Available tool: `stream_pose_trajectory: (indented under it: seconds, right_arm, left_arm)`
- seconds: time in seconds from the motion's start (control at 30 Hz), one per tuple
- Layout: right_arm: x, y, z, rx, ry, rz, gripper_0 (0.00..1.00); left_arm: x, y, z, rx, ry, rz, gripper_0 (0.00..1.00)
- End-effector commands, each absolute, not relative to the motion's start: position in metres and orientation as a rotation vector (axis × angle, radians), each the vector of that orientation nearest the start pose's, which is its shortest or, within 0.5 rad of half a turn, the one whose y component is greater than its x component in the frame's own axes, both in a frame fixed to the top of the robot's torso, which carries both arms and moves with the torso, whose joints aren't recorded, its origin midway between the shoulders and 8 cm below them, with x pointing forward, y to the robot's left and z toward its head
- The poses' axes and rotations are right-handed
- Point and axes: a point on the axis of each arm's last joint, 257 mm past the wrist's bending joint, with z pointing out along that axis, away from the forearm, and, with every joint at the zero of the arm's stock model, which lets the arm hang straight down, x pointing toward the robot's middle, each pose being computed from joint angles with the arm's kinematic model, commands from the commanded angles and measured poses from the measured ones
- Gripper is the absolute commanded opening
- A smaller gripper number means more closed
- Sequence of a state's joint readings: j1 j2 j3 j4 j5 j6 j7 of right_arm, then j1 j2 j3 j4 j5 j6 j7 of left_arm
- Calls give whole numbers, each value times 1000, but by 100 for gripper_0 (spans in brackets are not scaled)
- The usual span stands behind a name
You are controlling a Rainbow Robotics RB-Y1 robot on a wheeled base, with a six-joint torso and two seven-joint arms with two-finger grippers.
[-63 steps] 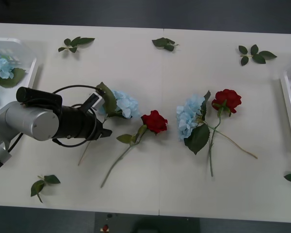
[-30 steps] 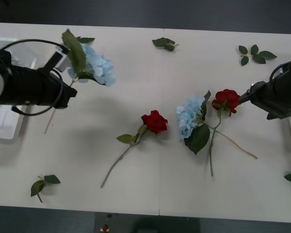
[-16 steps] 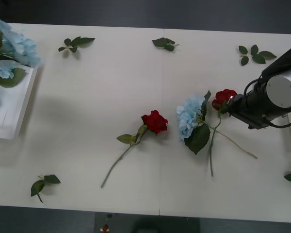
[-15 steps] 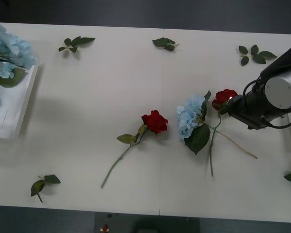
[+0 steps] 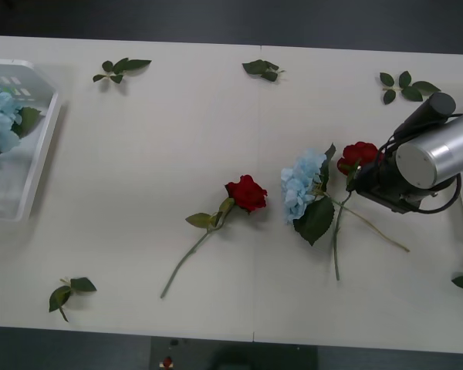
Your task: Put the red flowers into the right box and the blue flowers into the left box
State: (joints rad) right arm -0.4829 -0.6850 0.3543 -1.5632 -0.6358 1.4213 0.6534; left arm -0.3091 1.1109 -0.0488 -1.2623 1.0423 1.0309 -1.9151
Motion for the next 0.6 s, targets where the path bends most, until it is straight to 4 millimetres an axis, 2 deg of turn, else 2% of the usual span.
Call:
stream_pose_trajectory:
  seconds: [0.03,0.07,0.17,0.3,0.43,0.47,0.6]
  right_arm:
    - [505,-267,-294,650,2642,138,100]
    - [507,-265,-295,648,2636,133,100]
    - [507,-259,-299,642,2638,124,100]
    - [507,-254,-305,645,2638,118,100]
    - [509,-253,-310,648,2633,109,100]
    - [510,-254,-314,653,2633,106,100]
    - [512,-255,-318,656,2630,96,100]
  left_arm:
    - [500,574,-193,261,2431,319,50]
    - [502,573,-193,261,2416,317,74]
    - [506,572,-190,260,2385,313,92]
    - [509,568,-181,245,2363,288,99]
    - [514,561,-172,239,2340,260,100]
    - [518,555,-163,220,2318,220,100]
    - [520,549,-150,175,2284,143,100]
